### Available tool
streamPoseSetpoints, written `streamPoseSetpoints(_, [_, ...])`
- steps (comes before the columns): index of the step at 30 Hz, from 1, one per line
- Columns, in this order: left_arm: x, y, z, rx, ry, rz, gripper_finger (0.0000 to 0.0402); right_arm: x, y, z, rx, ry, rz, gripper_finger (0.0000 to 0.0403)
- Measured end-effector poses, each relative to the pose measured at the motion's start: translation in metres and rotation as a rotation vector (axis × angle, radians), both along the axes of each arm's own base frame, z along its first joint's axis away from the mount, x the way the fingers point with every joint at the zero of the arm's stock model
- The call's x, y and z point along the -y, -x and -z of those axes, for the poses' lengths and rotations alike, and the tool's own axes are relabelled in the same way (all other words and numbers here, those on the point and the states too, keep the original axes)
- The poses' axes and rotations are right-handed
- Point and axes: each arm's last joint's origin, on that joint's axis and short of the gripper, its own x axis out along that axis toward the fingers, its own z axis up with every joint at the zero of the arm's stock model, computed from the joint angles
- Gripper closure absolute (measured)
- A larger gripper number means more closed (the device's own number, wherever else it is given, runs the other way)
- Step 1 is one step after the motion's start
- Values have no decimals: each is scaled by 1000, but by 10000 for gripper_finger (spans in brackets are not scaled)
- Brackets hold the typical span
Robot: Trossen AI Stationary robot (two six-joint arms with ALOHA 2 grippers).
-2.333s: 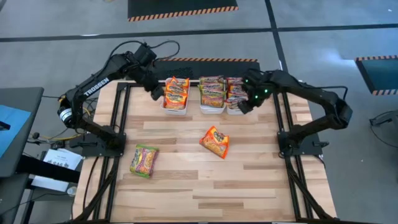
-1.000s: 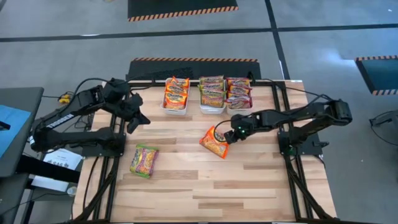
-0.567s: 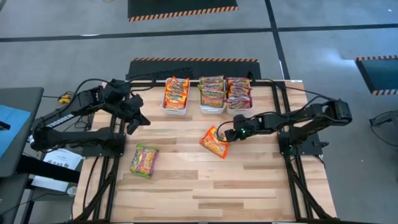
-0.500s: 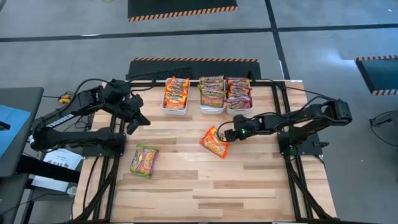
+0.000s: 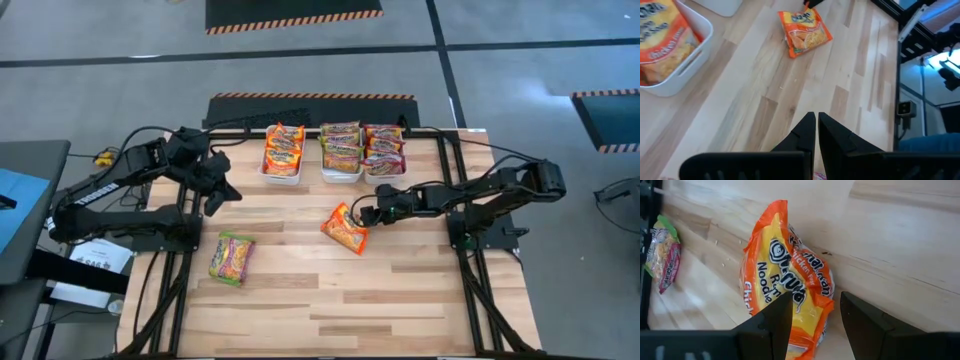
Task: Sort Maruchan noodles
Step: Put the orange noodle pack into the left white bin
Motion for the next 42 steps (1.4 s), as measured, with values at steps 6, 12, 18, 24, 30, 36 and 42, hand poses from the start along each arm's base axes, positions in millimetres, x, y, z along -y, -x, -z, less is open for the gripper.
streamPoseSetpoints(6, [-1,1,1,-19,-13,-33,395,0,0,0,1,-13,14,212])
streamPoseSetpoints(12, [-3,-3,8,-92,26,-31,383,-1,0,0,2,-21,12,212])
streamPoseSetpoints(18, [-7,-12,18,-188,41,-1,334,-7,0,0,3,-40,-3,212])
streamPoseSetpoints(24, [-16,-29,24,-207,-8,-21,280,-7,0,0,3,-41,-4,212])
streamPoseSetpoints(30, [-22,-41,31,-227,7,-6,267,-6,0,0,3,-31,13,212])
streamPoseSetpoints(36, [-24,-46,34,-230,16,17,271,-6,0,0,6,-45,32,212])
streamPoseSetpoints(42, [-25,-49,31,-176,0,25,272,-5,-3,7,-19,-60,53,212])
